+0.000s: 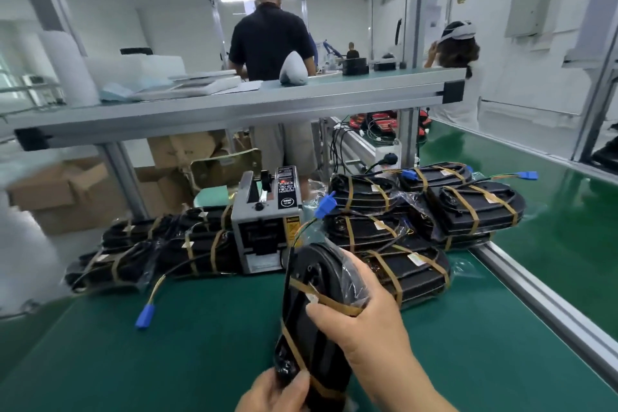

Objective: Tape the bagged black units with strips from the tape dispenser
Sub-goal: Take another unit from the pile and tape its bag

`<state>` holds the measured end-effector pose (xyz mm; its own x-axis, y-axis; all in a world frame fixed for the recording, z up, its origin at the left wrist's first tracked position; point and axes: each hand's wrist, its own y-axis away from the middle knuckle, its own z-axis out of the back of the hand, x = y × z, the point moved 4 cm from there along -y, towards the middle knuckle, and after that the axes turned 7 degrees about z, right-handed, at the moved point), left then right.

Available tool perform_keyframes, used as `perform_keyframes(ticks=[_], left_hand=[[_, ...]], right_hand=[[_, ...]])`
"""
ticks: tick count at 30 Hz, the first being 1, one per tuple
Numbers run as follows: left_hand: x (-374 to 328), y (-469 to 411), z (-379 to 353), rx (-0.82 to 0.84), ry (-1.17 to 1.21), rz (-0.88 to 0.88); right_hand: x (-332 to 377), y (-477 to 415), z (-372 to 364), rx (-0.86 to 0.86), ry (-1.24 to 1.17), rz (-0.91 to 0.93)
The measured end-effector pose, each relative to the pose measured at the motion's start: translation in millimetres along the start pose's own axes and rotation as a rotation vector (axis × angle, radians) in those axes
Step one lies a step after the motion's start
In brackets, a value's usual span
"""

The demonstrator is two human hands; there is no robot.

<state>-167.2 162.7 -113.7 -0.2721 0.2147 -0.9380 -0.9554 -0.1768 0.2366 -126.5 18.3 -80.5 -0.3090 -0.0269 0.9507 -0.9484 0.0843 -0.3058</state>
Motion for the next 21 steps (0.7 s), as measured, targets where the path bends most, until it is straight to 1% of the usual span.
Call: perform_keyframes(ticks=[2, 3, 6, 7, 9, 11, 13, 15, 18, 21], left_hand=[[-2, -5, 9, 0.129, -0.087, 0.096], [-1, -9, 17, 0.116, -0.142, 0.071], [-17, -14, 35, 0.030, -0.220, -0.067], [-26, -15, 39, 0.003, -0.201, -0.132], [-45, -11, 46, -0.034, -0.085, -0.316], [-65, -5, 46, -0.011, -0.073, -0.456], [-77, -3, 43, 0.004, -0.099, -0.508], [-85, -6, 42, 0.010, -0.114, -0.511], [-93, -13, 47, 0.063, -0.167, -0.479], [-101, -19, 53, 0.099, -0.161, -0.413]], right_hand=[[1, 6, -1, 0.010, 0.056, 0.010], [1, 8, -1, 0.008, 0.070, 0.013], [5, 14, -6, 0.036, 0.151, 0.045], [6, 16, -8, 0.045, 0.186, 0.064], [7, 19, -10, 0.047, 0.259, 0.103], [4, 24, -15, 0.052, 0.307, 0.135], [2, 28, -20, 0.052, 0.349, 0.163], [1, 29, -22, 0.047, 0.363, 0.177], [1, 29, -22, 0.056, 0.378, 0.188], [1, 30, -26, 0.076, 0.411, 0.210]])
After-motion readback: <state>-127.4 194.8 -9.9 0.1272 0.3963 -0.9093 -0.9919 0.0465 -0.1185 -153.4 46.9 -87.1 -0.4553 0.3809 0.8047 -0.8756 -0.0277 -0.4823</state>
